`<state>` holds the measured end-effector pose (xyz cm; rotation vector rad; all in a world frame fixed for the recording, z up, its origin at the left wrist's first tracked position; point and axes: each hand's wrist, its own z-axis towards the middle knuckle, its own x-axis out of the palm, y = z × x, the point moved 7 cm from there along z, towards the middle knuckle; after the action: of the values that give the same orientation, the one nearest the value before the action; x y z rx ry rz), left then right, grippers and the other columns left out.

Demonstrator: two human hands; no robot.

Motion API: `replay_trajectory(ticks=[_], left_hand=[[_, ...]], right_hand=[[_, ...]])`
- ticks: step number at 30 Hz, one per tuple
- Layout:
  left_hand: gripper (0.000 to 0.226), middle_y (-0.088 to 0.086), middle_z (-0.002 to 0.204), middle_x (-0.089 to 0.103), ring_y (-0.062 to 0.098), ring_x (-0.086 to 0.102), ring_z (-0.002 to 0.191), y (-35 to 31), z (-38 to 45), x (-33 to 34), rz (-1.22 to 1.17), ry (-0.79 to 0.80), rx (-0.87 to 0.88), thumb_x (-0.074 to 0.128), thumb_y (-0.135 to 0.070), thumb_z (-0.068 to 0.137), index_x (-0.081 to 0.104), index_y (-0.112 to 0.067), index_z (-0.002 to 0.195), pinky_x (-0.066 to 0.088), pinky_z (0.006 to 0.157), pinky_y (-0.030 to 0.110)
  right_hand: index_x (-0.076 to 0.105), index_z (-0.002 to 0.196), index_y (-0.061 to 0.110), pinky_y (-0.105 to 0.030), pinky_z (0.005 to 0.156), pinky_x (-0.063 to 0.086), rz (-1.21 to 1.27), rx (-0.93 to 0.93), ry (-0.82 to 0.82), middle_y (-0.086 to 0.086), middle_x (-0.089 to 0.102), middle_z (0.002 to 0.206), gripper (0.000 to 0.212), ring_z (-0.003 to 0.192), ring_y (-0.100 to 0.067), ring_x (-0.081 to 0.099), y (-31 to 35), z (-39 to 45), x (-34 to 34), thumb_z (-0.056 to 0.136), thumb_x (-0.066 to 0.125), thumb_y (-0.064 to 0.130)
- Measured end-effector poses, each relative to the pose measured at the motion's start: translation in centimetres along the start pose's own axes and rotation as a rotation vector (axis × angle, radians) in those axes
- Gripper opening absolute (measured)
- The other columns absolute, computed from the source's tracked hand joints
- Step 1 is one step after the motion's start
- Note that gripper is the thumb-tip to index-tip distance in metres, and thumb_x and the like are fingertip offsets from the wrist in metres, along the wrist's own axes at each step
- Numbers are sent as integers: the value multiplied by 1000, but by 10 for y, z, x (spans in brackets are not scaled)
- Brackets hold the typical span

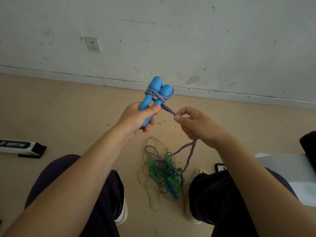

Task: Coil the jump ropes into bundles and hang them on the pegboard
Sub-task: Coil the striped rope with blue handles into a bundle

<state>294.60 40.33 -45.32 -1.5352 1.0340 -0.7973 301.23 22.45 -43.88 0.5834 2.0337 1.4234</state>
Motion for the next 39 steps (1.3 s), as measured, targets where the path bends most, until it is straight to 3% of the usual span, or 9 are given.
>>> replay_trajectory(ticks=[3,6,12,17,22,28,33,35,39], left_hand=[[27,0,54,61,15,47,39,0,-2,1,103,19,14,73,-36,89,61,-12,84,38,39,23],[23,-1,55,62,15,49,39,2,-5,5,264,56,11,72,-34,88,61,-14,85,37,38,23],[25,-2,55,59,15,47,40,12,-17,25,563,450,-96,74,-33,88,57,-15,87,36,39,22],[28,0,57,60,15,48,40,18,-31,38,572,696,-196,74,-35,89,56,-13,90,35,39,20],[29,0,58,62,16,48,41,20,-37,45,639,761,-173,75,-41,87,58,-17,84,38,43,20],[28,1,60,63,15,46,39,17,-38,48,576,792,-135,76,-39,86,59,-16,84,39,43,21],[25,3,61,61,12,43,38,10,-33,42,432,751,-88,76,-33,87,60,-13,86,36,39,21],[24,4,62,60,12,42,39,5,-30,38,336,696,-67,75,-32,88,61,-12,88,35,38,20],[29,4,60,56,12,39,40,-5,-21,33,108,520,-17,72,-35,85,62,-8,91,33,37,20]], right_hand=[[51,88,10,-29,50,34,-25,-37,-33,-1,45,58,17,49,-15,36,3,-2,-1,102,52,21],[56,78,9,-35,68,50,-14,-85,-22,-5,53,65,23,58,-16,51,6,-3,-2,100,54,17],[60,74,8,-26,51,31,52,-155,-76,-1,38,55,23,49,-12,33,15,-6,-20,93,64,21],[68,78,7,-22,56,37,-146,-270,-177,-3,53,64,15,58,-9,45,21,-4,-19,88,70,18],[67,71,16,-19,55,37,-272,-259,-190,1,55,64,19,58,-5,46,17,3,-11,79,79,27],[57,87,15,-26,63,43,-235,-222,-126,-3,56,79,27,70,-12,50,13,5,-11,79,81,25],[64,79,17,-24,62,48,28,-180,-125,1,64,75,14,66,-10,58,13,7,-9,85,75,22],[67,88,14,-30,68,52,196,-142,-97,-6,67,86,13,76,-16,63,11,7,-9,85,72,25],[65,111,9,-34,82,56,403,-89,57,-10,69,101,35,88,-22,66,8,5,2,84,67,32]])
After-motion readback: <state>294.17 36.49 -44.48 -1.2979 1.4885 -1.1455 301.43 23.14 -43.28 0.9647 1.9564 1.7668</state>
